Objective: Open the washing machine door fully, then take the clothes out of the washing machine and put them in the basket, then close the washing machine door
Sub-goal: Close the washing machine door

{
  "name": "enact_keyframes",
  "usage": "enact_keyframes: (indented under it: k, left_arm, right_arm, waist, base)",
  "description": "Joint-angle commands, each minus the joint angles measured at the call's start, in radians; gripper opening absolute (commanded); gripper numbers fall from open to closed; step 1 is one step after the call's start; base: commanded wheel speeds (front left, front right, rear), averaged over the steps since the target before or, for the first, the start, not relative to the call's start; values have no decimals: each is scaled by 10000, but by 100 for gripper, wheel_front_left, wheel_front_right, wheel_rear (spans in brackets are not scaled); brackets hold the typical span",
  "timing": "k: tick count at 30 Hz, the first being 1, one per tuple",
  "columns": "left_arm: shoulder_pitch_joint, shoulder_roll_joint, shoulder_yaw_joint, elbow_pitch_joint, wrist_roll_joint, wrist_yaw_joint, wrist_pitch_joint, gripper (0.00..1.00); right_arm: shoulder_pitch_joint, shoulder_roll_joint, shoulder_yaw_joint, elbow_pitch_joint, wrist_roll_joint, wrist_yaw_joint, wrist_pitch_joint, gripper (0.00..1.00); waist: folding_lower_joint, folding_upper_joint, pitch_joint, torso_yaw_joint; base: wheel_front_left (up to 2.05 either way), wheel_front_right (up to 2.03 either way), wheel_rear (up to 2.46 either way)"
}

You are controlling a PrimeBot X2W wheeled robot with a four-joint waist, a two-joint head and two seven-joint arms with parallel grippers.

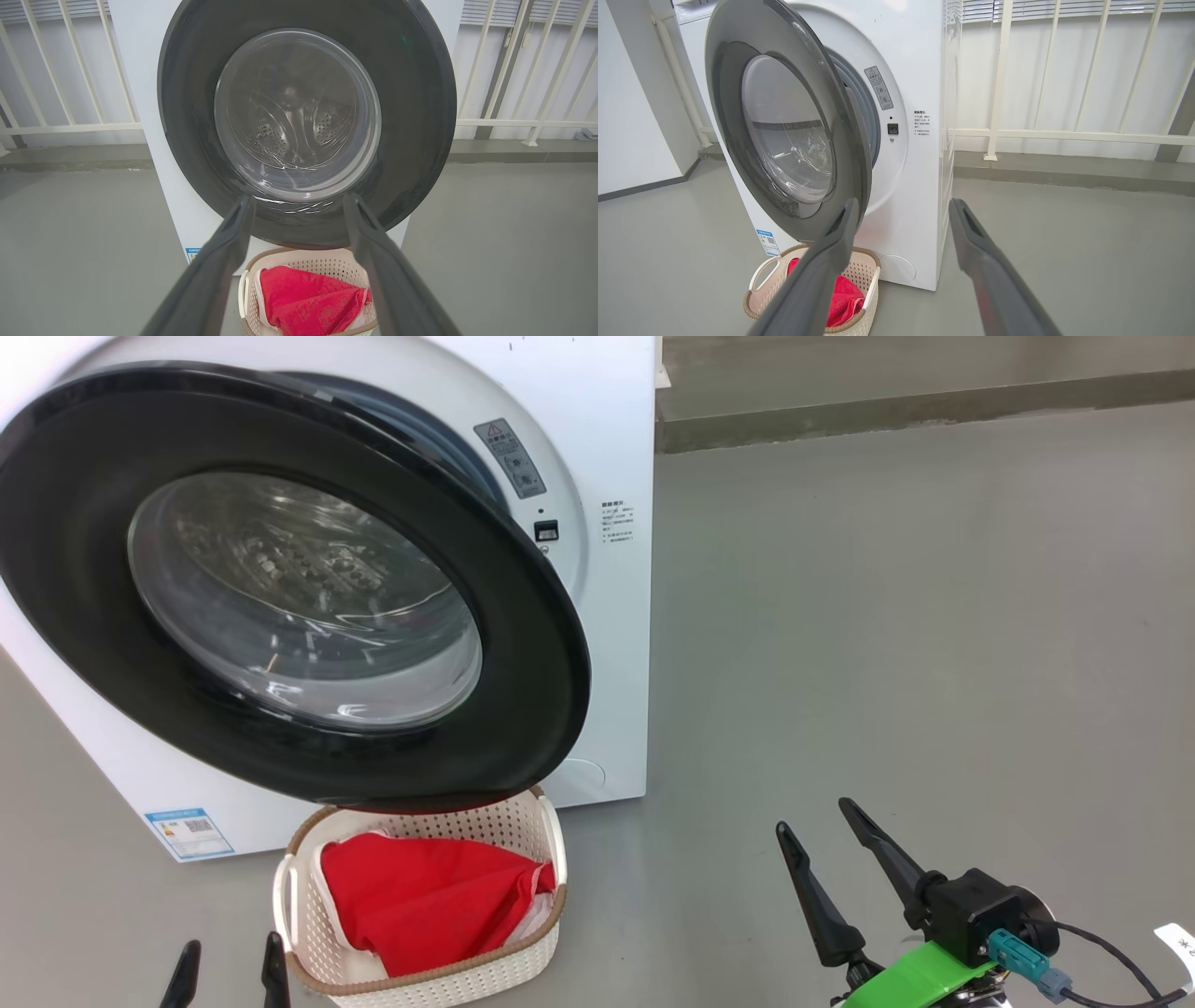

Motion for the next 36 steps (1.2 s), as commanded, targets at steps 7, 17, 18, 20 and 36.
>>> enact_keyframes:
  k: [7,17,18,20,36]
  left_arm:
    - [-248,-151,464,-138,324,-199,-120,100]
    - [-414,-306,380,-96,536,-332,-120,100]
    - [-430,-319,352,-93,556,-335,-120,100]
    - [-491,-339,289,-83,606,-338,-120,100]
    - [-1345,-407,-96,-139,788,-425,-120,100]
  right_arm:
    - [-263,7,250,-330,169,65,-65,100]
    - [-875,7,769,487,582,65,-65,0]
    - [-1030,7,852,654,654,65,-65,0]
    - [-1390,7,1038,1119,827,65,-65,0]
    - [-5444,7,2889,4896,2412,65,-65,0]
  waist:
    - [0,0,49,68]
    - [0,0,286,596]
    - [0,0,311,669]
    - [0,0,352,837]
    - [0,0,1145,2433]
  base:
    - [0,0,0]
    - [0,0,0]
    - [0,0,0]
    - [0,0,0]
    - [0,0,0]
